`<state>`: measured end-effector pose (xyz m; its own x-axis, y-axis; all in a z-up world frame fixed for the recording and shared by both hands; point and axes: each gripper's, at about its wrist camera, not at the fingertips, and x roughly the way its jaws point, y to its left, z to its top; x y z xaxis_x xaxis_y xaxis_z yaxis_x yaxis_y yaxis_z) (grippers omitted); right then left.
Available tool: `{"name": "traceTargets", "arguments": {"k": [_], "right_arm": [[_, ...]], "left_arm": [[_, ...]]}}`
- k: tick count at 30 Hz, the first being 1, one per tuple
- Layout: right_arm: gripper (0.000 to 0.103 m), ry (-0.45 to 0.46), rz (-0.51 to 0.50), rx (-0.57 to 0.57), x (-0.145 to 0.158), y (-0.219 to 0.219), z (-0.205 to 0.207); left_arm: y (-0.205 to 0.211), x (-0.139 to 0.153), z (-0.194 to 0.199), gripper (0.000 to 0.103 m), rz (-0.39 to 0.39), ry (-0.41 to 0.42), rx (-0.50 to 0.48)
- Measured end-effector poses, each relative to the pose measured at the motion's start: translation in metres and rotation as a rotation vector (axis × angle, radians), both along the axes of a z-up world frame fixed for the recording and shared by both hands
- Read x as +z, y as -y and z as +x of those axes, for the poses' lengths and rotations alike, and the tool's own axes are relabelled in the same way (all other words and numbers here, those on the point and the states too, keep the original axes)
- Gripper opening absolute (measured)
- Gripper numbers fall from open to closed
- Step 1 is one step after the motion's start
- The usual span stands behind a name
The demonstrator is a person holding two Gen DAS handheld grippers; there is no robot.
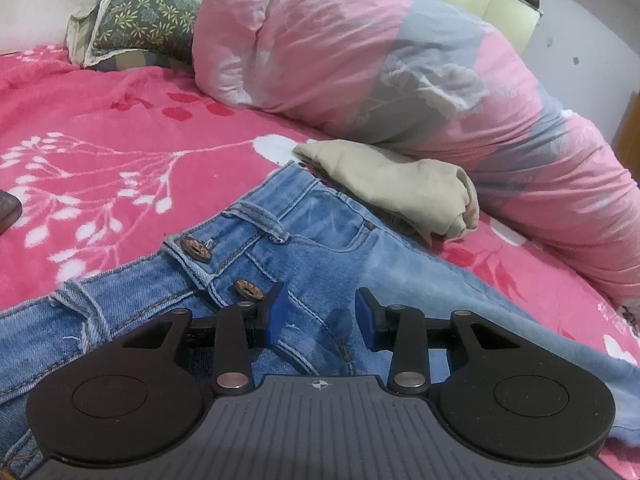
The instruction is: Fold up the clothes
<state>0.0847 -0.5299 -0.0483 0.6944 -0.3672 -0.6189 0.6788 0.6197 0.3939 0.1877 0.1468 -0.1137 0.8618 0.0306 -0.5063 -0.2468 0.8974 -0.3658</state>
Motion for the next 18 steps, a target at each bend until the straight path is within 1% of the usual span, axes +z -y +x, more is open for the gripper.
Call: {"name": "traceTargets", "arguments": {"k": [2, 4, 5, 6, 7, 8, 9, 11, 13, 14, 16, 17, 18], "right_arm": [[0.005, -0.091, 0.044, -0.025, -0.031, 0.006, -0.001], [0.011, -0.165, 0.051, -0.052, -0.053, 0.01, 0.001], [0.019, -0.2, 0.037, -0.06, -0.06, 0.012, 0.001], [0.033, -0.228, -0.004, -0.072, -0.062, 0.012, 0.0], [0.04, -0.253, -0.047, -0.082, -0.063, 0.011, 0.0], [0.05, -0.272, -0.095, -0.086, -0.061, 0.009, 0.0], [0.051, -0.286, -0.135, -0.087, -0.058, 0.006, -0.001], [0.05, -0.292, -0.171, -0.067, -0.049, -0.005, -0.013], [0.051, -0.283, -0.217, -0.042, -0.031, -0.023, -0.027], [0.051, -0.25, -0.258, 0.0, -0.022, -0.041, -0.032], [0.05, -0.155, -0.341, 0.19, -0.004, -0.087, -0.037], [0.05, -0.113, -0.383, 0.298, 0.004, -0.111, -0.038], [0.05, -0.085, -0.429, 0.443, 0.009, -0.138, -0.035]], "left_arm": [[0.0, 0.0, 0.001, 0.037, 0.002, -0.003, -0.001], [0.0, 0.0, 0.001, 0.037, 0.003, -0.003, -0.001], [0.0, 0.0, 0.0, 0.037, 0.002, -0.002, -0.001], [0.0, 0.0, 0.0, 0.037, 0.0, -0.002, 0.0], [0.0, 0.0, 0.0, 0.037, 0.0, -0.001, 0.0], [0.0, 0.0, 0.0, 0.037, -0.001, -0.001, 0.0], [0.0, 0.0, 0.0, 0.037, -0.001, 0.0, 0.0], [0.0, 0.0, 0.0, 0.037, -0.003, 0.002, 0.0], [0.0, 0.0, 0.0, 0.037, -0.004, 0.002, 0.001], [0.0, 0.0, 0.0, 0.037, -0.003, 0.001, 0.001], [0.0, 0.0, 0.001, 0.037, -0.003, 0.001, 0.0], [0.0, 0.0, 0.001, 0.037, -0.004, 0.001, 0.0], [0.0, 0.0, 0.001, 0.037, -0.004, 0.001, 0.001]]}}
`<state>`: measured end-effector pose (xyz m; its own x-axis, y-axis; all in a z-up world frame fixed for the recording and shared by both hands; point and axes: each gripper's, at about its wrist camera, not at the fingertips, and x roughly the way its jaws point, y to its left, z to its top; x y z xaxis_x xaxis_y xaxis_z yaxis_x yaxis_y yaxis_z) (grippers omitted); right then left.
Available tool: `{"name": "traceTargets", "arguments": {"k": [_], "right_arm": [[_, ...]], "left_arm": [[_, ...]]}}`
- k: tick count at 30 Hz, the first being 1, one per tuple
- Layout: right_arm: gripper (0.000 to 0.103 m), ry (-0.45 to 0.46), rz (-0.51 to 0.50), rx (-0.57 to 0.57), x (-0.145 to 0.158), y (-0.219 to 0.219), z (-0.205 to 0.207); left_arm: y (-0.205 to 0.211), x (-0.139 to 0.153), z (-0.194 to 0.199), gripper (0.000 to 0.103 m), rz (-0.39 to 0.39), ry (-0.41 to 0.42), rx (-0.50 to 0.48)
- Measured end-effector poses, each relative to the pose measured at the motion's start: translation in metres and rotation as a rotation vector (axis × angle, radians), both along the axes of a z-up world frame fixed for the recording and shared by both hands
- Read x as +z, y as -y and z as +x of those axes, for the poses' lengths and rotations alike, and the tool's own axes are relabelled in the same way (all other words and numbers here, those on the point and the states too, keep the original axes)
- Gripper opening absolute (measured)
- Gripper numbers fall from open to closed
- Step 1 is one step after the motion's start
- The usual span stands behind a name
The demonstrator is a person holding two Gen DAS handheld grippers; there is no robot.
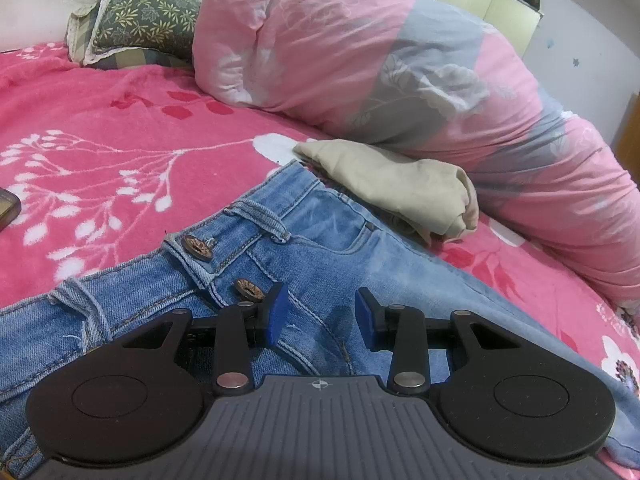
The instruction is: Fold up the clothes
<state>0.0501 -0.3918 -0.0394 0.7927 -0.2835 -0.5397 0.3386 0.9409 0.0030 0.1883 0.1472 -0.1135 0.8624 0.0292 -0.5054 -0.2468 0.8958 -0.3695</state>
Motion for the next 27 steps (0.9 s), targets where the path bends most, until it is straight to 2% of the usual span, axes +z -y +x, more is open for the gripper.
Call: {"name": "traceTargets", "arguments": {"k": [2, 5, 8, 11, 13, 14, 15, 19, 21, 23, 27], "right_arm": [[0.049, -0.002, -0.082, 0.325, 0.007, -0.062, 0.009], [0.048, -0.009, -0.232, 0.728, -0.002, -0.151, 0.019], [0.048, -0.045, -0.388, 0.918, -0.021, -0.205, 0.037], [0.044, -0.112, -0.513, 1.008, -0.045, -0.233, 0.054], [0.027, -0.15, -0.586, 1.006, -0.063, -0.237, 0.072], [0.005, -0.162, -0.609, 0.997, -0.068, -0.237, 0.078], [0.001, -0.162, -0.599, 0.991, -0.064, -0.232, 0.082], [0.001, -0.095, -0.515, 1.01, -0.023, -0.213, 0.083], [0.001, -0.095, -0.489, 1.054, -0.009, -0.208, 0.084], [0.001, -0.162, -0.474, 1.108, -0.011, -0.209, 0.084], [0.004, -0.343, -0.5, 1.178, -0.056, -0.219, 0.098]], "left_arm": [[0.0, 0.0, 0.0, 0.037, 0.001, 0.0, 0.0], [0.0, 0.0, 0.0, 0.037, 0.001, 0.0, -0.001], [0.0, -0.001, 0.001, 0.037, -0.002, 0.001, 0.0], [-0.001, -0.001, 0.001, 0.037, -0.008, 0.003, 0.0], [-0.001, -0.001, 0.001, 0.037, -0.011, 0.004, 0.001], [-0.002, -0.001, 0.001, 0.037, -0.012, 0.005, 0.001], [-0.002, -0.001, 0.001, 0.037, -0.012, 0.005, 0.0], [-0.002, -0.001, 0.001, 0.037, -0.015, 0.004, -0.002], [-0.002, -0.001, 0.002, 0.037, -0.009, 0.001, -0.004], [-0.002, -0.001, 0.002, 0.037, -0.008, 0.0, -0.002], [-0.002, -0.001, 0.002, 0.037, -0.013, 0.0, -0.001]]}}
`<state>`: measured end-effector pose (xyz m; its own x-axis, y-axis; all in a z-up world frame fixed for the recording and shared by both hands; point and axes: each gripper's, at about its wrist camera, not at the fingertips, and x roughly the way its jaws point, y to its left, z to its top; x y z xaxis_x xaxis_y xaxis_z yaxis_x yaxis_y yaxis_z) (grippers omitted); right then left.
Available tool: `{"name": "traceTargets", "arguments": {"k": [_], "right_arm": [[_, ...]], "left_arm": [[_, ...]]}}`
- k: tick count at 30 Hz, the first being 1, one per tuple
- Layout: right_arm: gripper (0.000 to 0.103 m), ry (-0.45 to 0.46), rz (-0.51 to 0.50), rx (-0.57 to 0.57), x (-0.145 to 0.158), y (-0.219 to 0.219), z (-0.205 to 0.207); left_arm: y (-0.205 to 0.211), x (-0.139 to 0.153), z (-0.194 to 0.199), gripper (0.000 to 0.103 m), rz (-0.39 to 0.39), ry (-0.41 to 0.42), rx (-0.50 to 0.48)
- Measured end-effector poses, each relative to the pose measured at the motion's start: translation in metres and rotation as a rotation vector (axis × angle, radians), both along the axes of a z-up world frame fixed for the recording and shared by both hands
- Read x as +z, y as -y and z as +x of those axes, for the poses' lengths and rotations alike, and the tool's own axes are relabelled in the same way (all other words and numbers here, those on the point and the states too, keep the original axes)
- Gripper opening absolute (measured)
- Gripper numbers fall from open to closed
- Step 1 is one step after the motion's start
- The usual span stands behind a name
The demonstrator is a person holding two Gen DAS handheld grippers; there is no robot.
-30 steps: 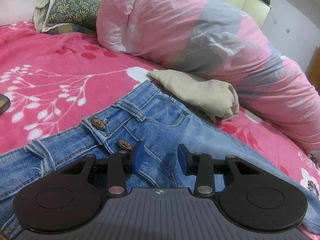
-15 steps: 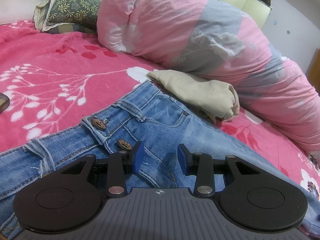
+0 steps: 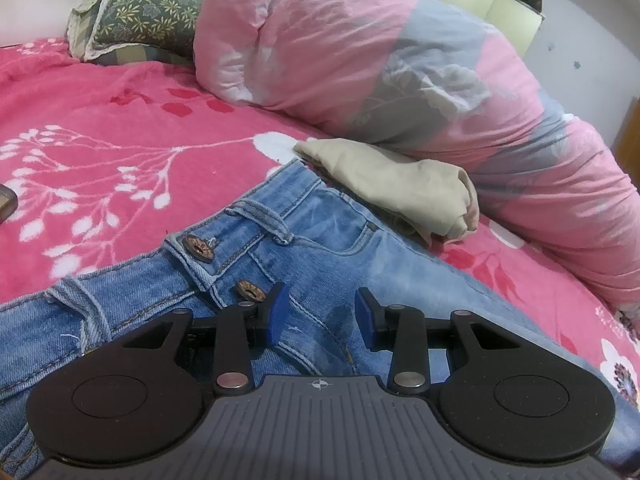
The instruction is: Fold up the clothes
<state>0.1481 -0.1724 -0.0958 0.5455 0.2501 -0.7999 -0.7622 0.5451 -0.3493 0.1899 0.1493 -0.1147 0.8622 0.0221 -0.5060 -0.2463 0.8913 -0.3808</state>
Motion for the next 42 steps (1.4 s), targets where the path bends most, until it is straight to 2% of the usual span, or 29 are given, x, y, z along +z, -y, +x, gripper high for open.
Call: {"name": "traceTargets", "arguments": {"k": [2, 3, 4, 8, 10, 12, 14, 17, 18, 19, 20, 24, 29, 31, 33, 35, 38, 41, 42], "right_arm": [[0.005, 0.022, -0.002, 0.014, 0.003, 0.001, -0.002], [0.012, 0.001, 0.018, -0.005, 0.013, 0.004, 0.0], [0.014, -0.018, 0.056, -0.024, 0.025, 0.01, 0.002], [0.015, -0.067, 0.306, -0.065, 0.071, 0.047, 0.013], [0.015, -0.071, 0.429, -0.141, 0.083, 0.064, 0.032], [0.015, -0.04, 0.489, -0.246, 0.082, 0.07, 0.054], [0.015, -0.005, 0.492, -0.371, 0.069, 0.074, 0.078], [0.015, -0.055, 0.46, -0.503, 0.032, 0.077, 0.106], [0.015, -0.111, 0.456, -0.511, 0.017, 0.077, 0.108], [0.015, -0.097, 0.463, -0.501, 0.009, 0.078, 0.101], [0.015, -0.064, 0.467, -0.475, 0.009, 0.08, 0.091], [0.015, -0.133, 0.492, -0.468, 0.027, 0.092, 0.085], [0.015, -0.003, 0.51, -0.524, 0.048, 0.072, 0.107], [0.015, -0.029, 0.513, -0.564, 0.037, 0.069, 0.125], [0.014, -0.07, 0.46, -0.564, 0.015, 0.066, 0.134], [0.014, -0.009, 0.466, -0.53, 0.007, 0.07, 0.12], [0.015, 0.019, 0.471, -0.584, 0.026, 0.073, 0.104], [0.015, 0.072, 0.522, -0.573, 0.039, 0.079, 0.078], [0.015, 0.084, 0.494, -0.597, 0.034, 0.085, 0.076]], "left_arm": [[0.0, 0.0, 0.0, 0.036, -0.001, 0.0, 0.0], [0.0, 0.0, 0.0, 0.037, 0.0, -0.001, 0.0], [0.0, 0.0, 0.001, 0.037, 0.001, -0.002, 0.0], [0.0, 0.001, 0.001, 0.036, 0.004, -0.005, 0.003], [0.0, 0.001, 0.001, 0.036, 0.003, -0.006, 0.006], [0.0, 0.0, 0.001, 0.036, 0.003, -0.006, 0.01], [-0.001, 0.0, 0.001, 0.036, 0.002, -0.006, 0.012], [-0.001, 0.0, 0.0, 0.036, -0.001, -0.005, 0.013], [-0.002, 0.0, 0.0, 0.036, -0.004, -0.005, 0.013], [-0.002, 0.0, 0.0, 0.036, -0.004, -0.005, 0.013], [-0.002, 0.0, 0.0, 0.036, -0.003, -0.006, 0.013], [0.0, 0.0, 0.001, 0.036, 0.004, -0.01, 0.014], [0.0, 0.0, 0.001, 0.036, 0.005, -0.01, 0.013], [-0.001, -0.001, 0.001, 0.036, 0.002, -0.01, 0.013], [-0.002, -0.001, 0.001, 0.036, -0.003, -0.009, 0.012], [-0.002, -0.001, 0.001, 0.036, -0.006, -0.009, 0.013], [-0.002, -0.001, 0.001, 0.036, -0.004, -0.01, 0.012], [-0.002, -0.001, 0.001, 0.036, -0.005, -0.01, 0.012], [-0.002, -0.001, 0.001, 0.036, -0.005, -0.01, 0.012]]}}
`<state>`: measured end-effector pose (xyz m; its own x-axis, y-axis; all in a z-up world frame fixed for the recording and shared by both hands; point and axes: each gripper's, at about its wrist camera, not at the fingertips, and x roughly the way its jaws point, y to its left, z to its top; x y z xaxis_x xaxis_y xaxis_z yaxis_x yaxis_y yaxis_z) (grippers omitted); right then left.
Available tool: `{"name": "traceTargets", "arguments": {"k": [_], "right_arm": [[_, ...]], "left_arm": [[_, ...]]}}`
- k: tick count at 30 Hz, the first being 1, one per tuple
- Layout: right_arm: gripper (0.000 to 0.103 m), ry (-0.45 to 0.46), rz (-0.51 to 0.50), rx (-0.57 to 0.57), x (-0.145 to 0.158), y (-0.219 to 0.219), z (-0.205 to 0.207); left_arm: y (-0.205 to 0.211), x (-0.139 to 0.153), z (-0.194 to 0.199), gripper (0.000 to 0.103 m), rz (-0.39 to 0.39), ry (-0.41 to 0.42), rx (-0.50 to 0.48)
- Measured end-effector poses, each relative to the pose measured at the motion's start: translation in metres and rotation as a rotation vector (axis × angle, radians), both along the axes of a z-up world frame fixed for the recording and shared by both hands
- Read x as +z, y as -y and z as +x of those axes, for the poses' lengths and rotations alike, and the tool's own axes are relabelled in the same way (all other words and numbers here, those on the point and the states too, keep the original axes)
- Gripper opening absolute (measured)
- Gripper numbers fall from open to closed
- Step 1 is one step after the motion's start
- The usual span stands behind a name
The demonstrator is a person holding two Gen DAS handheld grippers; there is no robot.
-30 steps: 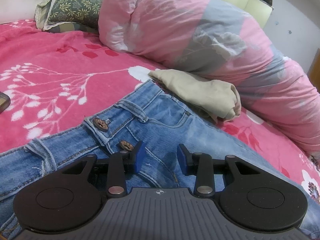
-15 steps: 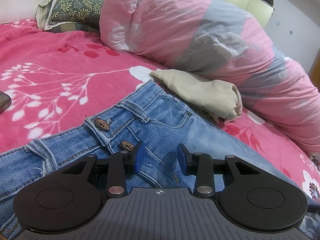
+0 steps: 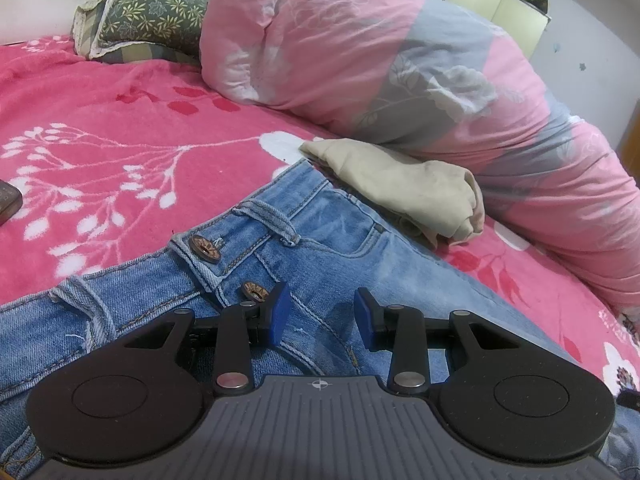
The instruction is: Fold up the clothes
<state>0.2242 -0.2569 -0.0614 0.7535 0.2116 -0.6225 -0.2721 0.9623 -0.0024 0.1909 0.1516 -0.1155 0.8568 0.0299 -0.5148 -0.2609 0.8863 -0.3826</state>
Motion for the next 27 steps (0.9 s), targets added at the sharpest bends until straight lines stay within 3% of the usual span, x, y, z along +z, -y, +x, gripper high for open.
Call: {"name": "traceTargets", "arguments": {"k": [3, 5, 7, 14, 18, 19, 21, 27], "right_arm": [[0.013, -0.048, -0.047, -0.149, -0.023, 0.036, 0.002], [0.011, -0.021, 0.043, -0.237, -0.029, 0.081, -0.003], [0.012, -0.017, 0.069, -0.374, -0.028, 0.122, -0.011], [0.013, -0.017, -0.08, -0.74, -0.033, 0.249, -0.057], [0.015, -0.027, -0.05, -0.944, -0.027, 0.28, -0.08], [0.015, -0.016, -0.027, -0.921, -0.021, 0.27, -0.082], [0.015, 0.03, 0.059, -0.743, -0.004, 0.229, -0.087], [0.014, 0.021, 0.14, -0.053, 0.026, 0.054, -0.069]], "left_arm": [[0.0, 0.0, 0.0, 0.036, -0.001, 0.001, 0.0], [0.0, 0.0, 0.0, 0.036, -0.004, 0.002, 0.0], [-0.001, 0.0, -0.001, 0.036, -0.006, 0.003, 0.0], [0.0, 0.0, 0.0, 0.036, 0.001, 0.001, 0.0], [0.0, 0.0, 0.0, 0.036, 0.001, 0.001, 0.0], [0.0, 0.0, 0.0, 0.036, 0.0, 0.001, 0.0], [0.0, 0.0, -0.001, 0.036, 0.0, 0.002, 0.0], [0.0, 0.0, 0.0, 0.036, -0.006, 0.003, -0.002]]}}
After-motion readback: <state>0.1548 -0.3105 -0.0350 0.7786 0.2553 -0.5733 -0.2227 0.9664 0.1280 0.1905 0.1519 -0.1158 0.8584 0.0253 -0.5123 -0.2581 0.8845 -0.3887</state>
